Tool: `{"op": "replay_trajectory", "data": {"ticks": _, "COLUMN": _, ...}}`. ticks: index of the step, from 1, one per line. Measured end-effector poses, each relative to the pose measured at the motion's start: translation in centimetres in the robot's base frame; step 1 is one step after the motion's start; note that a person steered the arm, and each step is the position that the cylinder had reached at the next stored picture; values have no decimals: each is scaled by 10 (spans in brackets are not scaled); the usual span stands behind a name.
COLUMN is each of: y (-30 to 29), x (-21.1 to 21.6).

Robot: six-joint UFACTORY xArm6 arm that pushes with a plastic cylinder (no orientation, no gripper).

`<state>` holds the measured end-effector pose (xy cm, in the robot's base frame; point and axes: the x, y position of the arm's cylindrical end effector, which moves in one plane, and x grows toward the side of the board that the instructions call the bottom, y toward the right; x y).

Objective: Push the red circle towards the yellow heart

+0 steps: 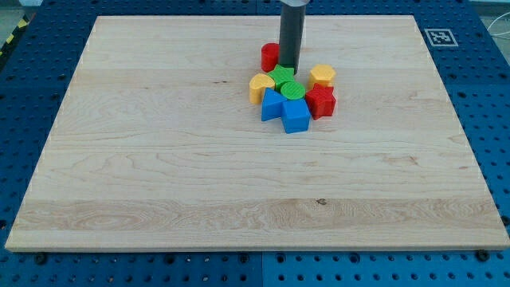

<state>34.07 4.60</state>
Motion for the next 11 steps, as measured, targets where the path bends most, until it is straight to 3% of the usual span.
{"op": "replay_trajectory", "data": {"ticks": 3, "y": 42, "x": -27}}
{"op": "replay_trajectory", "data": {"ticks": 5, "y": 9, "x": -43}}
{"op": "replay_trajectory", "data": {"ticks": 9, "y": -33, "x": 10}}
{"op": "replay_trajectory", "data": {"ticks": 11, "y": -42, "x": 8}}
